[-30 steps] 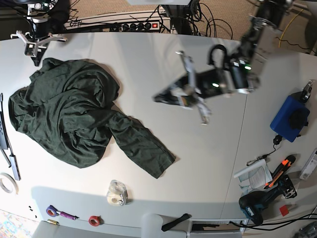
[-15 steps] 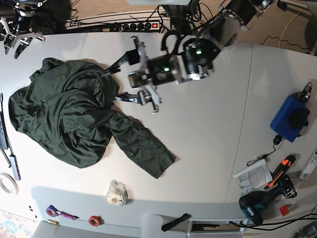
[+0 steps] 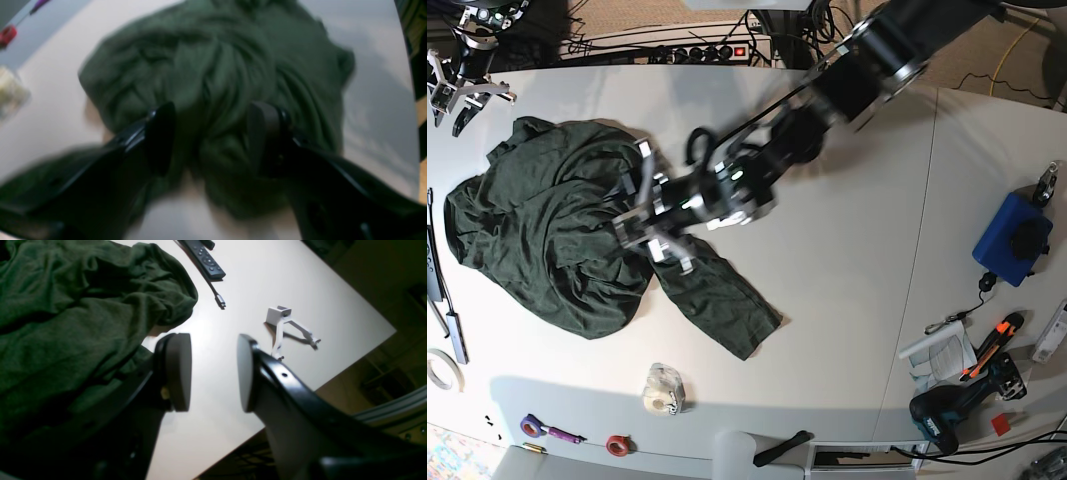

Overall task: Layout the t-shirt on the table in an organized manner, then fold the t-shirt properly
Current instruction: 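Move the left gripper over the crumpled green t-shirt and grasp it, then drag the grasped shirt fabric with the left gripper toward the tape roll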

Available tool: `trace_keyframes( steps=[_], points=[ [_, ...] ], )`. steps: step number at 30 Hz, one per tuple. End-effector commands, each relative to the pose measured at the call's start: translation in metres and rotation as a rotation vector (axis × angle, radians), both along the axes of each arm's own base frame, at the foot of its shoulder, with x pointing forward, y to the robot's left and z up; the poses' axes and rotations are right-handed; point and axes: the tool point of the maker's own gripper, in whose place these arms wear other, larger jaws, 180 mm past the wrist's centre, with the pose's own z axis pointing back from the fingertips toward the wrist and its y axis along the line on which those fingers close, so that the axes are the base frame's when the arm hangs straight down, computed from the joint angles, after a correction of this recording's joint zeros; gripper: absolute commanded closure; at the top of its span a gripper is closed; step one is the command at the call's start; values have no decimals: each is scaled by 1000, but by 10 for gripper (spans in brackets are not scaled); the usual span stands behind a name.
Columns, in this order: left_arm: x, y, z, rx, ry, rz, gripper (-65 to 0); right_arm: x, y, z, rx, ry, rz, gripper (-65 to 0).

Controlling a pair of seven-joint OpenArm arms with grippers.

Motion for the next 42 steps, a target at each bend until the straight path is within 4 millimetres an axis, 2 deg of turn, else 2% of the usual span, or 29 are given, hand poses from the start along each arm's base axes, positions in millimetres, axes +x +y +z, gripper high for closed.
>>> trace_keyframes(
  steps=[1,2,4,8,13,14,15,17,20,23,26,29,33,37,42],
  points=[
    [6,-15,22,-51,-20,-12,-352,2,-2,12,-30,-32,4,-227],
    [10,-23,23,-47,-12,-17,-352,3,-1,11,-25,-31,3,-227],
    [17,-27,19,-48,6,-25,-352,5,1,9,-13,-29,12,-227],
    [40,-21,-9,89,-23,17,-352,10,7,5,11,-33,32,-227],
    [44,-13,-31,151,3,23,-339,24,18,3,40,-38,104,-227],
    [43,-13,-33,148,16,23,-300,26,20,3,47,-40,112,-227],
    [40,-14,-35,144,28,24,-227,26,21,2,50,-42,115,-227],
    [37,-14,-38,141,42,23,-11,28,24,1,56,-38,130,-227],
    [42,-14,-33,139,29,29,0,27,25,-3,66,-24,126,-227],
    [63,-10,-14,130,-11,58,0,27,25,-3,67,-24,126,-227],
    [105,3,18,92,-57,188,0,28,25,-3,67,-24,126,-227],
    [144,18,58,6,-69,301,0,28,25,-3,67,-24,126,-227],
    [179,33,115,-114,-77,365,0,29,25,-2,65,-29,126,-227],
    [198,42,155,-162,-133,390,0,31,25,0,65,-37,126,-227],
    [204,40,185,-190,-172,379,0,33,26,-1,73,-52,119,-227]
  ],
)
